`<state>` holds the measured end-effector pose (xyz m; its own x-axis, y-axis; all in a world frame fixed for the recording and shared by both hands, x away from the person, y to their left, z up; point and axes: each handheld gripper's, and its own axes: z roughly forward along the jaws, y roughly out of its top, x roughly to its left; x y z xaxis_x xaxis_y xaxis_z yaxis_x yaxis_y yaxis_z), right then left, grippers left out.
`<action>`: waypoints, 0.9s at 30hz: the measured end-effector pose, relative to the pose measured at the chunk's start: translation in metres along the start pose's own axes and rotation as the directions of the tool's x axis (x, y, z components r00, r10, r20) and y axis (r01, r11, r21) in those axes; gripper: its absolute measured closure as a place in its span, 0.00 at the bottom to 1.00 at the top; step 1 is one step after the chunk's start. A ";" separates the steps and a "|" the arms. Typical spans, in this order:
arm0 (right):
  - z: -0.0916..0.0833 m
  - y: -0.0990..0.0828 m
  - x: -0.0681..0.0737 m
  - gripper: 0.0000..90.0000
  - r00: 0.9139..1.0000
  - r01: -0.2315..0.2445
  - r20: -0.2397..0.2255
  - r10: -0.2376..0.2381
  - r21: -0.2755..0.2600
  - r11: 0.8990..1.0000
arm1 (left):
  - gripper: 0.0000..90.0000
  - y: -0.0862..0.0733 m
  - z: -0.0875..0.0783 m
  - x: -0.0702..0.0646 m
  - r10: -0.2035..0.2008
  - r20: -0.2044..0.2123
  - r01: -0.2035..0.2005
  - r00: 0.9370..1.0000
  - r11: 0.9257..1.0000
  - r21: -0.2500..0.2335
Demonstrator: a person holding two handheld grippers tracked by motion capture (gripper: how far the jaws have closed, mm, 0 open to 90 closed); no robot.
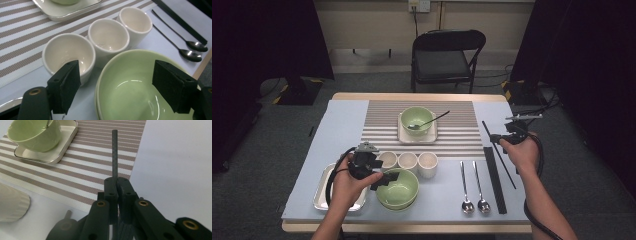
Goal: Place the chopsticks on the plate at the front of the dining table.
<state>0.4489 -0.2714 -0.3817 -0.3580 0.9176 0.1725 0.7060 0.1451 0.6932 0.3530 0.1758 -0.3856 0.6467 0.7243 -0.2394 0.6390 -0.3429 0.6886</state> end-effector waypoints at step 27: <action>-0.001 0.018 0.029 0.96 0.998 0.026 -0.059 -0.028 -0.033 0.999 | 0.27 0.018 0.011 -0.020 0.022 -0.017 -0.021 1.000 0.999 0.030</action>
<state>0.4510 -0.2428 -0.3640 -0.4132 0.8897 0.1943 0.6760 0.1567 0.7200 0.3567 0.1487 -0.3758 0.6531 0.7268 -0.2126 0.6374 -0.3760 0.6725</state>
